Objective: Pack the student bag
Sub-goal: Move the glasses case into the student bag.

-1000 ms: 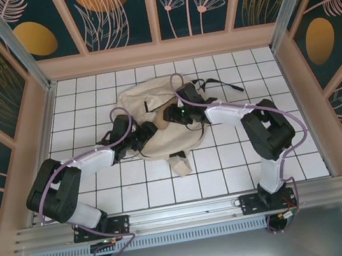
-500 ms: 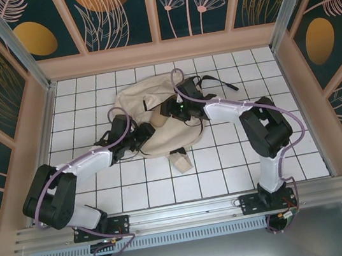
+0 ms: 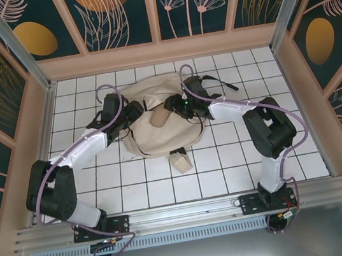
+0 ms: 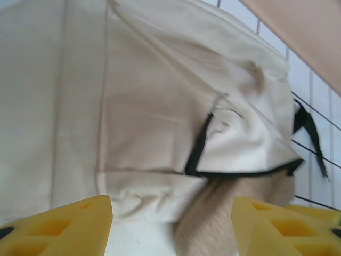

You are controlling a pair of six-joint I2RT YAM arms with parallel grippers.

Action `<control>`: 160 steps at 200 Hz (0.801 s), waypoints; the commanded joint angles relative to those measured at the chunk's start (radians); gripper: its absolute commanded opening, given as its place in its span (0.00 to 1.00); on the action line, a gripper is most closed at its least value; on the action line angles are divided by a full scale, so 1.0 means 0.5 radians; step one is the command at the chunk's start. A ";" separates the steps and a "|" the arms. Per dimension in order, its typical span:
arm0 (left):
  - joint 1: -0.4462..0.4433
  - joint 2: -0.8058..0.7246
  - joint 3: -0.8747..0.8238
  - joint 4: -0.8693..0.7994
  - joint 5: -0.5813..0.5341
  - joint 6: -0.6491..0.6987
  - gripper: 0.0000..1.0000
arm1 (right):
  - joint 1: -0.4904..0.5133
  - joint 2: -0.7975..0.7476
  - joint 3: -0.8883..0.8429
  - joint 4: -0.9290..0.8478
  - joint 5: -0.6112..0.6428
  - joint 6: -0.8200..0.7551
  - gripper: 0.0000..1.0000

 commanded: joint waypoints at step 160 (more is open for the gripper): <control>0.007 0.461 0.156 -0.135 0.157 0.051 0.52 | -0.011 0.160 0.270 0.074 0.111 -0.349 0.45</control>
